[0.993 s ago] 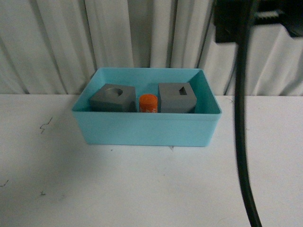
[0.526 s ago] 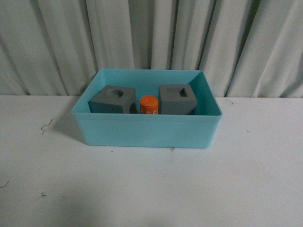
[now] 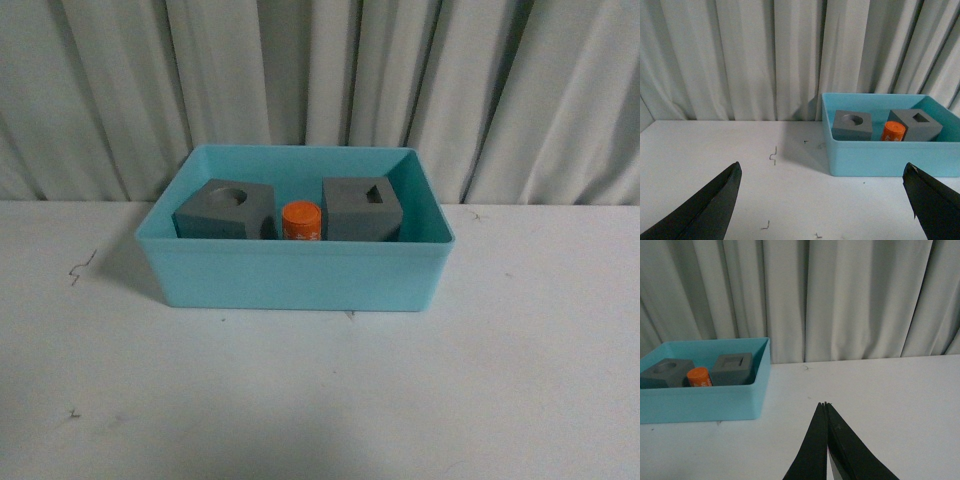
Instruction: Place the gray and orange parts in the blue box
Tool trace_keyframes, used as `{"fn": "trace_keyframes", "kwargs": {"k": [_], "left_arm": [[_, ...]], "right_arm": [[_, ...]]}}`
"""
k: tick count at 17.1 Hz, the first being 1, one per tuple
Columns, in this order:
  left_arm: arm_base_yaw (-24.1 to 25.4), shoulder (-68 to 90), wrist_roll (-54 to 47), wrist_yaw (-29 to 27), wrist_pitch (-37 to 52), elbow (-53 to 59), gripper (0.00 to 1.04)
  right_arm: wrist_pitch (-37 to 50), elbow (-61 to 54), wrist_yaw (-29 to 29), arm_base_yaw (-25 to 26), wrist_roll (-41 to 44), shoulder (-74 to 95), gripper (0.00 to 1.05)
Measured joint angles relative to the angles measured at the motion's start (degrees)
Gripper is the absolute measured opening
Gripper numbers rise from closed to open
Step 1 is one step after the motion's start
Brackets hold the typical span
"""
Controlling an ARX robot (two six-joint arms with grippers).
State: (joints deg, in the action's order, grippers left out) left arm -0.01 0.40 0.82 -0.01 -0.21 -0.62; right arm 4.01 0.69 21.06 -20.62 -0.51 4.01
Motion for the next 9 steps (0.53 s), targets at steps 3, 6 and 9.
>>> {"fn": "trace_keyframes", "kwargs": {"k": [3,6,9], "left_arm": [[0.0,0.0,0.0,0.0,0.0,0.0,0.98],[0.0,0.0,0.0,0.0,0.0,0.0,0.98],[0.0,0.0,0.0,0.0,0.0,0.0,0.98]], "right_arm": [[-2.1,0.0,-5.9,5.6,0.1,-1.7,0.02],[-3.0,0.0,-9.5,9.4,0.1,-2.6,0.02],[-3.3,0.0,-12.2,11.9,0.1,-3.1,0.02]]}}
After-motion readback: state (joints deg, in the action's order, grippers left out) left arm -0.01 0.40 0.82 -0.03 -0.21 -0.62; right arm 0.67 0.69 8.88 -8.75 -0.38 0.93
